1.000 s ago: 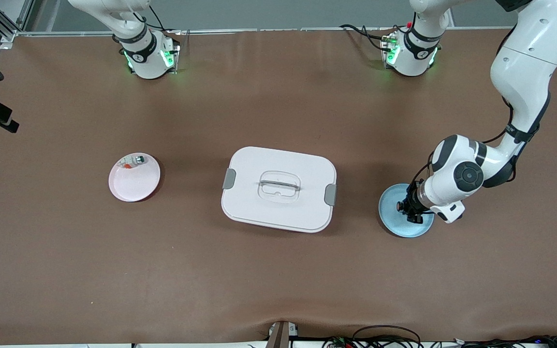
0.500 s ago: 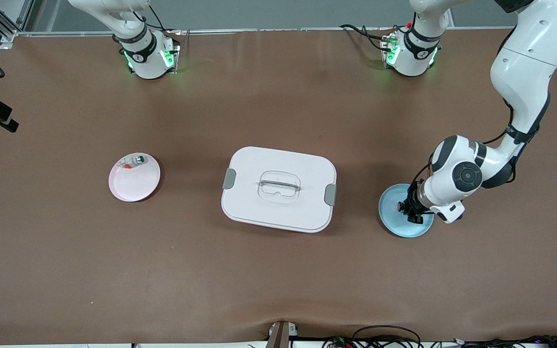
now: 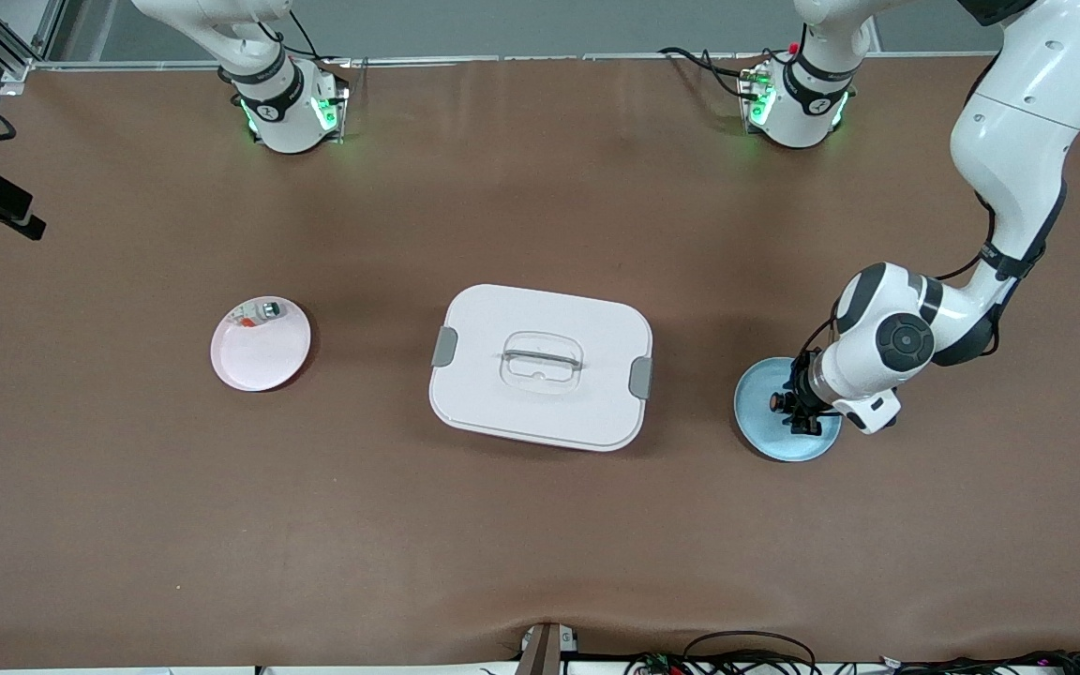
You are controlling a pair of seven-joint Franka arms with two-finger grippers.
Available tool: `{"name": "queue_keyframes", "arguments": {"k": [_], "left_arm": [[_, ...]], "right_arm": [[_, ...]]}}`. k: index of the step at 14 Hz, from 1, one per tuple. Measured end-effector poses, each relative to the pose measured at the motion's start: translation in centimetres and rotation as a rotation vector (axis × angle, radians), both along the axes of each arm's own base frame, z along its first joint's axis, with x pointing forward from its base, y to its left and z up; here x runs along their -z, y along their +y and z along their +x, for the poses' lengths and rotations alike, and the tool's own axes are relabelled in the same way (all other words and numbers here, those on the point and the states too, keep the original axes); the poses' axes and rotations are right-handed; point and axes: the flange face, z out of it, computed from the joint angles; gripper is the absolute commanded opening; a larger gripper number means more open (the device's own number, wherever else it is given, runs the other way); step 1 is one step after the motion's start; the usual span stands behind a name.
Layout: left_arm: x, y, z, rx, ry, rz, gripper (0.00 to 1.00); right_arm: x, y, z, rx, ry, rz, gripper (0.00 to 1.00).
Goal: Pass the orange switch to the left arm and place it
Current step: 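Lower the switch onto the light-blue plate and open the left gripper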
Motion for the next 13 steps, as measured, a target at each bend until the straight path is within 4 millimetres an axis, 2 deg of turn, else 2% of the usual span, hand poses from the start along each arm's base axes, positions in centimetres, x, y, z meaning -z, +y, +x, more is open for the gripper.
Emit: {"name": "queue_keyframes", "arguments": {"k": [5,13], "left_arm": [[-0.3,0.0,1.0,-0.007,-0.020,-0.009,1.00],[-0.3,0.1,1.1,-0.009,-0.020,-0.010,1.00]], "right_arm": [[-0.2,0.1,-0.4,0.046,0.020,0.001,1.00],[-1.3,0.2,-0.7,0.046,0.019,0.001,1.00]]}}
